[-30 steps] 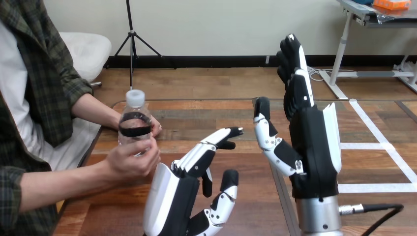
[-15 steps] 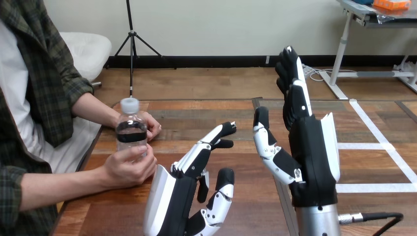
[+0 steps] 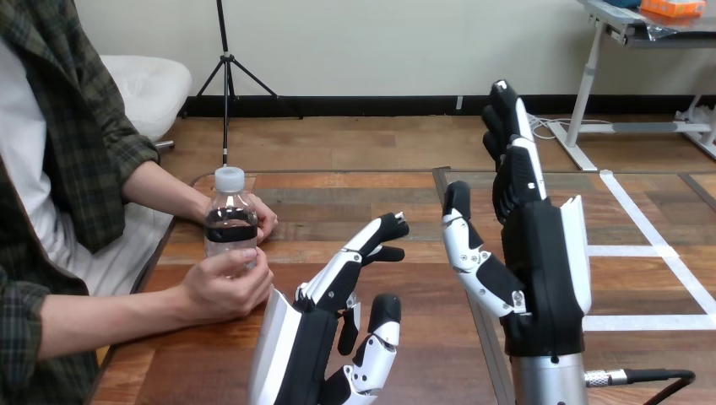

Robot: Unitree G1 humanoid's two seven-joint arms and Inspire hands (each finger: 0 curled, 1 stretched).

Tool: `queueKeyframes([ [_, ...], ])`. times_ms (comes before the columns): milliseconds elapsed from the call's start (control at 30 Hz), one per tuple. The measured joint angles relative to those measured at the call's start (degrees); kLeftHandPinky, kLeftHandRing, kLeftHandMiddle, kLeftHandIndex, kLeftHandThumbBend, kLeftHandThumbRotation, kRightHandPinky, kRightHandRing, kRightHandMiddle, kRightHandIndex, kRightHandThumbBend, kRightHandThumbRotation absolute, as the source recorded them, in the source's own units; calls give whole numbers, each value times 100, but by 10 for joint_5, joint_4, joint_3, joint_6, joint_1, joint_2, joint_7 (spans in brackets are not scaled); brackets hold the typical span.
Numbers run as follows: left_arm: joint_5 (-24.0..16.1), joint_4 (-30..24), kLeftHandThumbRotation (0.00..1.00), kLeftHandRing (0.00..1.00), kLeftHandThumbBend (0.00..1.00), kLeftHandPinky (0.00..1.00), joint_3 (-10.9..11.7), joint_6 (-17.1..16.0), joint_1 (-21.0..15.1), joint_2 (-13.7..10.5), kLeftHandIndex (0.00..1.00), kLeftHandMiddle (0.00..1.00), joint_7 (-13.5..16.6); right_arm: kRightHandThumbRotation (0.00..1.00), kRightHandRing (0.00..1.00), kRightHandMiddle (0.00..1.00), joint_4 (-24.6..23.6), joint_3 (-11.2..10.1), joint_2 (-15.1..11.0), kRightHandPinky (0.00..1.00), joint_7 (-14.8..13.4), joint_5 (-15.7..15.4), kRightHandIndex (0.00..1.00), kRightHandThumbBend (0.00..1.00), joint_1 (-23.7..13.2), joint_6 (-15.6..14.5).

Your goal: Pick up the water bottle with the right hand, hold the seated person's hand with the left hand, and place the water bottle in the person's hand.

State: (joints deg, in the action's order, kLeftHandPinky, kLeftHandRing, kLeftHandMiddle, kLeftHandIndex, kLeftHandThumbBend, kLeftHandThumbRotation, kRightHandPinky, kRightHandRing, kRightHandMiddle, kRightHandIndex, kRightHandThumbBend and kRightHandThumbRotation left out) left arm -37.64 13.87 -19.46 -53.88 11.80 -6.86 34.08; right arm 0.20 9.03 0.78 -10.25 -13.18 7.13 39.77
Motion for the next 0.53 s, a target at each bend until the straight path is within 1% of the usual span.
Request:
queueKeyframes([
  [167,12,1,84,76,0,0,-1,0,1,12,88,81,-4,0,100,100,0,0,0,100,1,-1,99,0,5,4],
  [200,15,1,88,77,0,0,-1,1,2,15,89,82,-5,0,100,100,0,0,0,100,1,-2,98,0,6,4],
  [233,18,1,90,78,0,0,-1,1,2,17,89,82,-8,0,100,100,0,0,0,100,1,-2,98,0,7,4],
  [467,41,1,95,79,0,0,-1,2,6,32,90,84,-29,0,100,100,-1,0,1,100,1,-7,95,0,19,4],
  [533,47,1,97,81,0,0,-2,2,8,34,91,85,-36,0,100,100,-1,0,1,100,0,-10,95,0,23,4],
])
